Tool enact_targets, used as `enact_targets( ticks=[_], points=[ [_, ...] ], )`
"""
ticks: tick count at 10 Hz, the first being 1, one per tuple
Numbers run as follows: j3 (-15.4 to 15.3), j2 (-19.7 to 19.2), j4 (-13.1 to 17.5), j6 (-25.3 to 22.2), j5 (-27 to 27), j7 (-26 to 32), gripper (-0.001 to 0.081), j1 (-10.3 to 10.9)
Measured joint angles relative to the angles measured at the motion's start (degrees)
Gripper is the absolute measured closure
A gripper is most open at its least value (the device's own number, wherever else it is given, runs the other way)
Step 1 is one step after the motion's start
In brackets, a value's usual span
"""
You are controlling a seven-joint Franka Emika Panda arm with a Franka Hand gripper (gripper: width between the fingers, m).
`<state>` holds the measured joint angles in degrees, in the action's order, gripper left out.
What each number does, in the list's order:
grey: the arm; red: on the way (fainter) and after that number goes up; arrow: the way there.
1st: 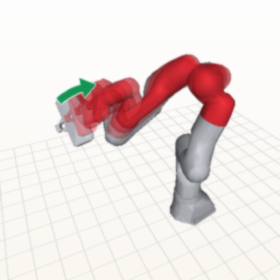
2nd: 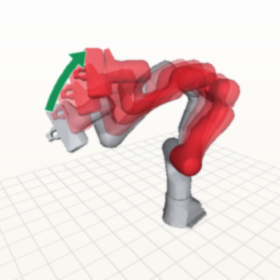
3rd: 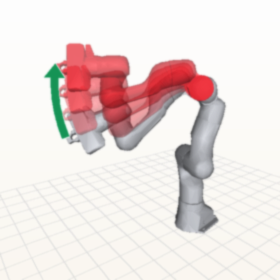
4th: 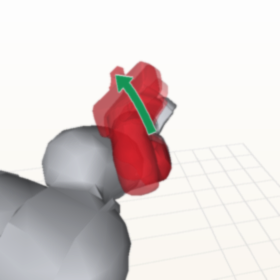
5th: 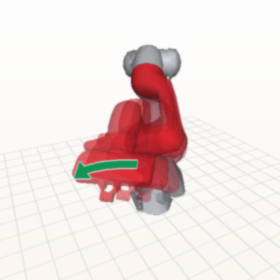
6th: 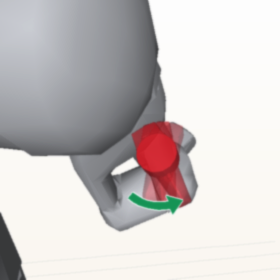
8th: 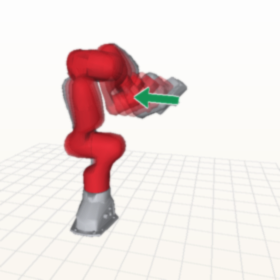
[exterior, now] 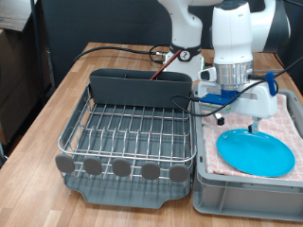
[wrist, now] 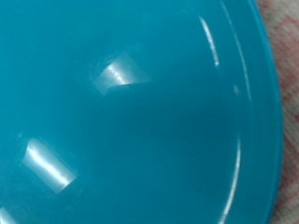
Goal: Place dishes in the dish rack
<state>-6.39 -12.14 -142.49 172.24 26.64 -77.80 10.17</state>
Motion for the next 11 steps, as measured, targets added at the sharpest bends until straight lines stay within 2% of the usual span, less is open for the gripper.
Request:
enact_targets(
  ticks=[8, 9, 10, 11],
  points=[
    [-0.5, -3.87, 4.24, 0.03, 0.06, -0.04, 0.0003, -0.29],
    [-0.5, -3.95, 4.26, 0.16, 0.06, -0.04, 0.0092, -0.29],
    [-0.5, -3.99, 4.25, 0.25, 0.06, -0.05, 0.0092, -0.29],
    [-0.44, -4.03, 4.23, 0.24, 0.06, -0.08, 0.0256, -0.29]
  ],
)
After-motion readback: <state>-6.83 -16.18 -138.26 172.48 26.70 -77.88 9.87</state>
